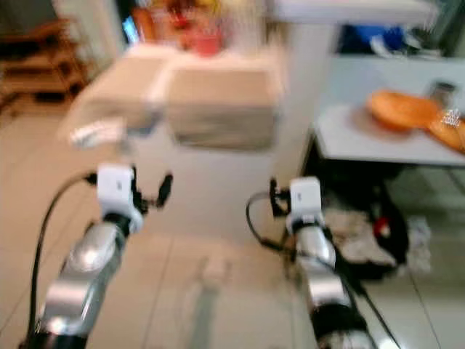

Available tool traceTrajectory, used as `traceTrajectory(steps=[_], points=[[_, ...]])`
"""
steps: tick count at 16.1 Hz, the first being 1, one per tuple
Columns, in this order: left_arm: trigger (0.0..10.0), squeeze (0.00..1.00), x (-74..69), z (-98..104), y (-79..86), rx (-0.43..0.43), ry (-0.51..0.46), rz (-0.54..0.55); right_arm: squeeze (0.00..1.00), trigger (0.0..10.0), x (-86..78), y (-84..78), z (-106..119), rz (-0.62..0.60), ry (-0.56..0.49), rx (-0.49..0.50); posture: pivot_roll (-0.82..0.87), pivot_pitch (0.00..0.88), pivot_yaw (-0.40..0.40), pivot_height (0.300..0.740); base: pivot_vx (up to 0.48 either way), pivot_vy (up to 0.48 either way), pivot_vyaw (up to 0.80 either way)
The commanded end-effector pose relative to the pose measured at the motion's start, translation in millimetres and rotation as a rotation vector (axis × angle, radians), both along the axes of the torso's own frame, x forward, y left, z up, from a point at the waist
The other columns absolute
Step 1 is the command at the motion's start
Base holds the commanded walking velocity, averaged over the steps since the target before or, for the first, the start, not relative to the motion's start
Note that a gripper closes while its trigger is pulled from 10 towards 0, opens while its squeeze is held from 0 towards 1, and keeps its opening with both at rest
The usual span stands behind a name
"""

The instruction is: Setting the table

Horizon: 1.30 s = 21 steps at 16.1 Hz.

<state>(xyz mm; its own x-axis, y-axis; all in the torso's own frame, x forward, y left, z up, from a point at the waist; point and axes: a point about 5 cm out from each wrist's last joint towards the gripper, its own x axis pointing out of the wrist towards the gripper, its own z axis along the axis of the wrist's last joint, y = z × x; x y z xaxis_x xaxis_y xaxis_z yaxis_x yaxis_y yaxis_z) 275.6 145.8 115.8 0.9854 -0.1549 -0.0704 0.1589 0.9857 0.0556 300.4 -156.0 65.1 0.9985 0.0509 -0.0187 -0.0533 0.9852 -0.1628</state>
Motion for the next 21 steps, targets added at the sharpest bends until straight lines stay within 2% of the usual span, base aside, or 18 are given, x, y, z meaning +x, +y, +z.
traceTrajectory(steps=[1,12,15,21], points=[[10.0,0.0,2.5,3,0.8,-0.005,-0.002,0.018,0.0,10.0,5.3,1.6,6,0.031,-0.014,-0.011,-0.01,0.0,0.005,0.74,0.0,0.48,0.0],[10.0,0.0,5.8,1,3.6,-0.002,0.023,0.07,0.0,10.0,10.6,6.7,7,0.068,-0.001,-0.011,0.0,0.0,0.0,0.74,0.0,0.48,0.0],[10.0,0.0,7.0,1,5.2,0.001,0.024,0.08,0.0,10.0,13.5,9.6,4,0.055,0.032,-0.081,-0.01,0.0,0.0,0.74,0.0,0.48,0.0],[10.0,0.0,8.7,1,6.1,0.002,0.027,0.085,0.0,10.0,15.1,12.3,4,0.051,0.035,-0.07,0.0,0.0,-0.001,0.74,0.0,0.48,0.0]])
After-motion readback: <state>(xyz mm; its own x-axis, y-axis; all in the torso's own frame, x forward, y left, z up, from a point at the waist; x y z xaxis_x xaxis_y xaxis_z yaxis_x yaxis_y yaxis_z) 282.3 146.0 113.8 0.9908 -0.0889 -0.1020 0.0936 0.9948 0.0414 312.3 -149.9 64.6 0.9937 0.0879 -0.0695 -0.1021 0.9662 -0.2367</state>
